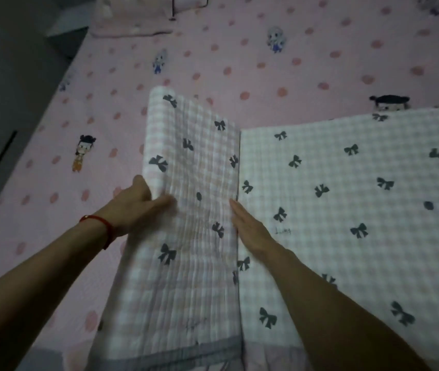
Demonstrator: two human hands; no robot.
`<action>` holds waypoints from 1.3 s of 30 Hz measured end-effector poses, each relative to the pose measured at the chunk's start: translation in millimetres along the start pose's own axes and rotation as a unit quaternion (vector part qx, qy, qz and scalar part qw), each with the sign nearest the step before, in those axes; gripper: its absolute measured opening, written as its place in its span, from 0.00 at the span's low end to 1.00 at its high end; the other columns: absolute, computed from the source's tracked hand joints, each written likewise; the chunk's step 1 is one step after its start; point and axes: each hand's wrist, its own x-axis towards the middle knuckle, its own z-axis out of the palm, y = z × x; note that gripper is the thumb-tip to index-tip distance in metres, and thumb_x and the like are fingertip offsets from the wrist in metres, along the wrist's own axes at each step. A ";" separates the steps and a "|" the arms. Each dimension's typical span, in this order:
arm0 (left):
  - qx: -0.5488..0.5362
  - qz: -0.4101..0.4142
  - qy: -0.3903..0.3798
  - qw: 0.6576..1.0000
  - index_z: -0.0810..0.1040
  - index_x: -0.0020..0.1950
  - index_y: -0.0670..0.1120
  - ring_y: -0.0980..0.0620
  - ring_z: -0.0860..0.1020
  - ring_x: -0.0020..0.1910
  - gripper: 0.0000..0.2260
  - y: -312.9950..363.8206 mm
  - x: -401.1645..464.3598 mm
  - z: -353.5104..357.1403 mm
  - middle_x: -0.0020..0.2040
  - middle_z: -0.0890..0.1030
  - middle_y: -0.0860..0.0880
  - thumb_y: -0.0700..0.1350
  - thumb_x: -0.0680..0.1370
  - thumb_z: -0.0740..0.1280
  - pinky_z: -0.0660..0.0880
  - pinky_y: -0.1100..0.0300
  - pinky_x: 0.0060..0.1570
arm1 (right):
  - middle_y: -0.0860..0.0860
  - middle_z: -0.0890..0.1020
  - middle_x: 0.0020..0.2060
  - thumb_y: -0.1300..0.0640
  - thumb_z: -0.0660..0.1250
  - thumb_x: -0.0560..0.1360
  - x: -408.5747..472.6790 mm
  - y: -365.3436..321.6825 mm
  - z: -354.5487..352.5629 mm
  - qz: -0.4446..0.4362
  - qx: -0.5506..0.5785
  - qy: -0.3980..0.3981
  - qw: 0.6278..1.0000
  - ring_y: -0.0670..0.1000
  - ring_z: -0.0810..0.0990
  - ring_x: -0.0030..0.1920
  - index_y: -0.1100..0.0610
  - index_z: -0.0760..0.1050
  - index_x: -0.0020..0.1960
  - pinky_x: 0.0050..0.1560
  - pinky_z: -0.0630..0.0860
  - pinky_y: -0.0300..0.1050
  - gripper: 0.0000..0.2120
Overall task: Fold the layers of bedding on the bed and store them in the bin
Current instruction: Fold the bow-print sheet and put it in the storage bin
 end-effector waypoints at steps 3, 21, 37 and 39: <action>0.050 0.043 0.028 0.997 0.63 0.64 0.45 0.47 0.80 0.45 0.24 64.2 -22.1 21.2 0.53 0.78 0.46 0.58 0.79 0.67 0.79 0.56 0.37 | 0.49 0.70 0.76 0.45 0.56 0.85 -32.3 -5.7 -42.2 0.088 0.153 0.009 0.984 0.50 0.72 0.73 0.45 0.70 0.75 0.74 0.70 0.52 0.19; 0.280 0.227 0.143 0.922 0.47 0.80 0.61 0.43 0.39 0.81 0.24 121.0 13.4 273.9 0.82 0.41 0.50 0.57 0.84 0.47 0.37 0.33 0.75 | 0.52 0.61 0.79 0.46 0.59 0.82 -158.0 28.3 -182.0 0.043 -0.184 0.224 0.956 0.54 0.67 0.74 0.47 0.56 0.81 0.70 0.71 0.53 0.29; 0.224 0.161 0.058 0.959 0.32 0.77 0.69 0.40 0.30 0.78 0.32 78.3 65.8 274.4 0.79 0.28 0.53 0.73 0.75 0.41 0.41 0.28 0.73 | 0.52 0.39 0.83 0.39 0.46 0.82 -95.1 114.4 -159.0 0.013 -0.434 0.225 0.872 0.58 0.38 0.82 0.46 0.42 0.83 0.80 0.50 0.63 0.32; 0.219 0.173 0.042 0.959 0.34 0.77 0.70 0.40 0.32 0.79 0.33 77.8 68.8 270.3 0.80 0.30 0.54 0.74 0.74 0.40 0.44 0.29 0.73 | 0.53 0.40 0.83 0.41 0.49 0.83 -95.5 118.4 -162.3 0.004 -0.436 0.227 0.871 0.58 0.39 0.82 0.47 0.44 0.84 0.80 0.51 0.64 0.32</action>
